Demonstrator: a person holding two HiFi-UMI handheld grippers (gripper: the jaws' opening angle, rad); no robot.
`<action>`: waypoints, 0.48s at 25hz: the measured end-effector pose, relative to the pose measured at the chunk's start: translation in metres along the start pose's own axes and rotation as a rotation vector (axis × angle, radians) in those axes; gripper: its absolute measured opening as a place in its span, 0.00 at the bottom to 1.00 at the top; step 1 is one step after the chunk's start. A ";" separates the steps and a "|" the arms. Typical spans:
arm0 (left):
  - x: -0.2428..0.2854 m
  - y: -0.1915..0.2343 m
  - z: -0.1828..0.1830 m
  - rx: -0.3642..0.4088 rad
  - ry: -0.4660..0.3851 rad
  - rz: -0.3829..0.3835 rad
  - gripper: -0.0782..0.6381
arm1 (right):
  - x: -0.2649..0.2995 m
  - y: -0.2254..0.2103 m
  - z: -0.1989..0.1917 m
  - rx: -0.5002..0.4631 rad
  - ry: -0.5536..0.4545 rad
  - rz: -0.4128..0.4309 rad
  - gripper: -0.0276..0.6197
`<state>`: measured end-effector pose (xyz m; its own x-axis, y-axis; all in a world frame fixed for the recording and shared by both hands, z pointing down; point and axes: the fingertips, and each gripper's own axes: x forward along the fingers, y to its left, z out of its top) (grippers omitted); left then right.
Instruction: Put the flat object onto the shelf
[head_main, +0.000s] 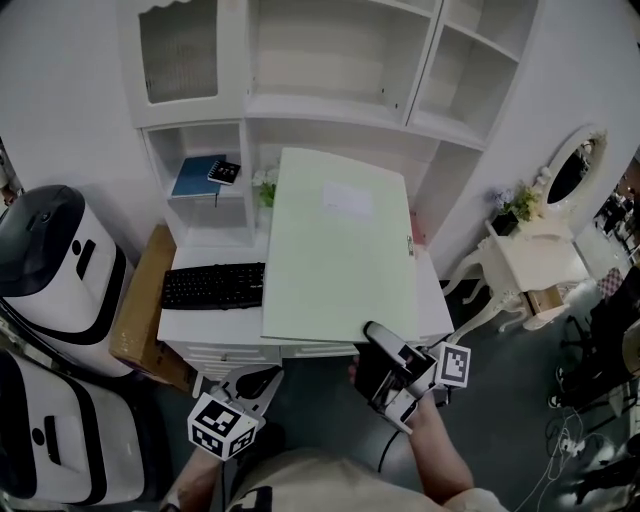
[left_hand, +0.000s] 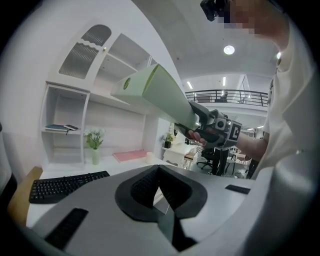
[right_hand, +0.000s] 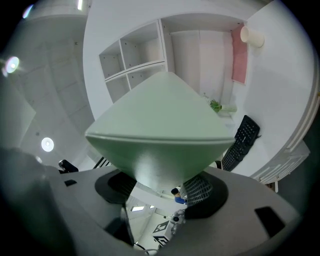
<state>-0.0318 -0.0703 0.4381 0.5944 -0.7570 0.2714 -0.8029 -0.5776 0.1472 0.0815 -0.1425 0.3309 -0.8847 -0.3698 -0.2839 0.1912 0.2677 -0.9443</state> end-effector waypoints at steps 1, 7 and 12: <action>0.000 0.003 -0.001 -0.003 0.001 -0.002 0.13 | 0.004 0.001 0.001 -0.003 -0.001 0.004 0.50; 0.001 0.022 -0.002 -0.015 -0.010 -0.010 0.13 | 0.023 0.005 0.010 -0.014 -0.011 0.026 0.50; 0.003 0.036 0.005 -0.013 -0.017 -0.020 0.13 | 0.040 0.012 0.022 -0.054 -0.011 0.020 0.50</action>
<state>-0.0593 -0.0946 0.4398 0.6109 -0.7505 0.2521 -0.7914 -0.5888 0.1646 0.0577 -0.1739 0.3046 -0.8760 -0.3736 -0.3051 0.1857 0.3226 -0.9281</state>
